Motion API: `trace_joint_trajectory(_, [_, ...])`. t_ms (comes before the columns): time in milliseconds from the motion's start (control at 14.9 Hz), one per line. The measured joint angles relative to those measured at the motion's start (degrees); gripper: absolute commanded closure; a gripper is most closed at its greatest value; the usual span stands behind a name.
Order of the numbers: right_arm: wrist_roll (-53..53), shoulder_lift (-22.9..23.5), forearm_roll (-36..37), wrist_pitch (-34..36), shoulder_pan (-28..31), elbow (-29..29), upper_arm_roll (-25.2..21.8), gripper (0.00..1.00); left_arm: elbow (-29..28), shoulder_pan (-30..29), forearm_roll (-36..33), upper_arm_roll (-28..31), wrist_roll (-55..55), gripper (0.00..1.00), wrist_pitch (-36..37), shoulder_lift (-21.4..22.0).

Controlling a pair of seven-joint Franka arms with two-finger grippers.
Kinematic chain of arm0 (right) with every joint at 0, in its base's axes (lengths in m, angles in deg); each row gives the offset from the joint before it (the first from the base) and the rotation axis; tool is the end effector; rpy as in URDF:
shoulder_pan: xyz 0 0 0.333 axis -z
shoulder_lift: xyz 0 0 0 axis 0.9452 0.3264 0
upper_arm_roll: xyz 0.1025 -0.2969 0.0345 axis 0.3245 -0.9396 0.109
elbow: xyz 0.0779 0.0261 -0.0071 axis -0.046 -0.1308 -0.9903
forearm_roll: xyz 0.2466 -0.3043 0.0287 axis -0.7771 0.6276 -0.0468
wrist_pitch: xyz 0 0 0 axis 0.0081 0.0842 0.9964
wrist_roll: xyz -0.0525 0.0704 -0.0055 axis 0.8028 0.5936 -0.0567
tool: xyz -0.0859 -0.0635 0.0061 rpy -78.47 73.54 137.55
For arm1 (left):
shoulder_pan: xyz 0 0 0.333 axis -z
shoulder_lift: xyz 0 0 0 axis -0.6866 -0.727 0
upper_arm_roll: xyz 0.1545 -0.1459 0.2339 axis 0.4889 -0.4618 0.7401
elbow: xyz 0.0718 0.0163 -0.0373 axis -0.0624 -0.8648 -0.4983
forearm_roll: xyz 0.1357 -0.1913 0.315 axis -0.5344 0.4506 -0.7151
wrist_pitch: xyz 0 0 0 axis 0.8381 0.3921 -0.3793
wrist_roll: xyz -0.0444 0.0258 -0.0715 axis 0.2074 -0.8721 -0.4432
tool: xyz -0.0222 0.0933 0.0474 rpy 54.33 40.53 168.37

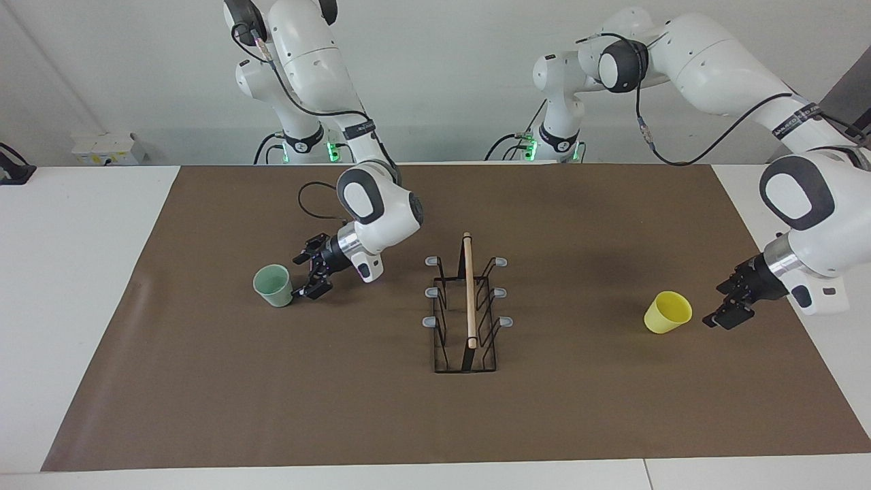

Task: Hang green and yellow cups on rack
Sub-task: 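Grasp the pale green cup with the right gripper and lift it, then grasp the yellow cup with the left gripper while the right gripper holds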

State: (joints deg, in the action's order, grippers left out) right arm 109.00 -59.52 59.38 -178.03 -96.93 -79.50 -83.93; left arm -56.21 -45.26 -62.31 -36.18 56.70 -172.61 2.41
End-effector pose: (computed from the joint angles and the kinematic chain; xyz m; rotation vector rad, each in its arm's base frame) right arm 0.5424 0.1975 0.2573 1.5013 1.6681 -0.7492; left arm 0.7292 0.0979 0.4350 2.7182 1.2984 -0.1804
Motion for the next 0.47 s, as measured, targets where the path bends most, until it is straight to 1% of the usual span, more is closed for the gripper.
trace_joint_trajectory(135, [0.51,0.01,1.98,-1.53,1.12,-0.36,-0.16,0.01,0.25,-1.43,1.63,-0.19,4.54,0.00,-0.81,-1.78])
trace_joint_trajectory(269, [1.37,0.04,3.21,-3.09,2.53,-1.03,-0.20,0.01,0.18,-2.91,5.53,0.00,7.54,0.00,-1.61,-2.62])
trace_joint_trajectory(404, [1.66,0.10,4.88,-4.89,3.60,-1.91,-0.22,0.01,-0.82,-4.25,7.42,0.02,9.27,0.00,-3.37,-2.46])
trace_joint_trajectory(471, [1.70,0.12,5.17,-5.61,3.98,-2.32,-0.23,0.01,-2.47,-4.56,7.93,0.03,10.13,0.00,-5.06,-2.01])
